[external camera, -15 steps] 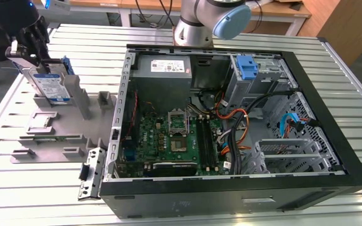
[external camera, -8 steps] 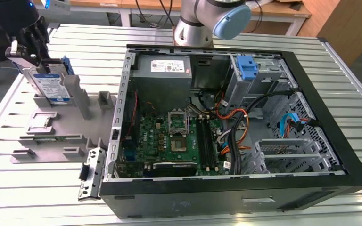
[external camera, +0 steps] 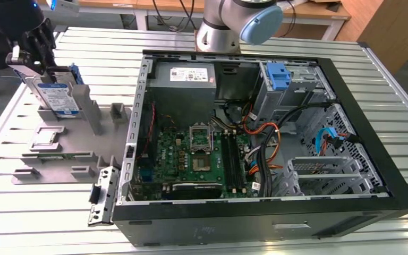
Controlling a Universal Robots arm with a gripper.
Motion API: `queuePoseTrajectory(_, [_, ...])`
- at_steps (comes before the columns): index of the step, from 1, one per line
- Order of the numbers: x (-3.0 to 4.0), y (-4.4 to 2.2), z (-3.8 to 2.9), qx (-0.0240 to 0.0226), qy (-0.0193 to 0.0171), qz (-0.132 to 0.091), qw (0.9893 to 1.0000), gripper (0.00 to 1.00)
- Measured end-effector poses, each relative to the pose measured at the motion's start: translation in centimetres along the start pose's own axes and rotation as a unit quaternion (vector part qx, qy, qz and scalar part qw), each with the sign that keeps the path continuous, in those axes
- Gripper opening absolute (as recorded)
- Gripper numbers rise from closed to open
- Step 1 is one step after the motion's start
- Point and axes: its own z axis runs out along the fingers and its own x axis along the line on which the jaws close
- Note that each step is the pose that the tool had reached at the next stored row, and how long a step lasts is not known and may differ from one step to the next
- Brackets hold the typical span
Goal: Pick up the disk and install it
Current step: 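Pick up the disk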
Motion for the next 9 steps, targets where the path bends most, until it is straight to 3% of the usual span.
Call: queuePoseTrajectory(9, [0.00, 0.01, -0.05, 0.0004, -0.0002, 0.005, 1.0000, 0.35])
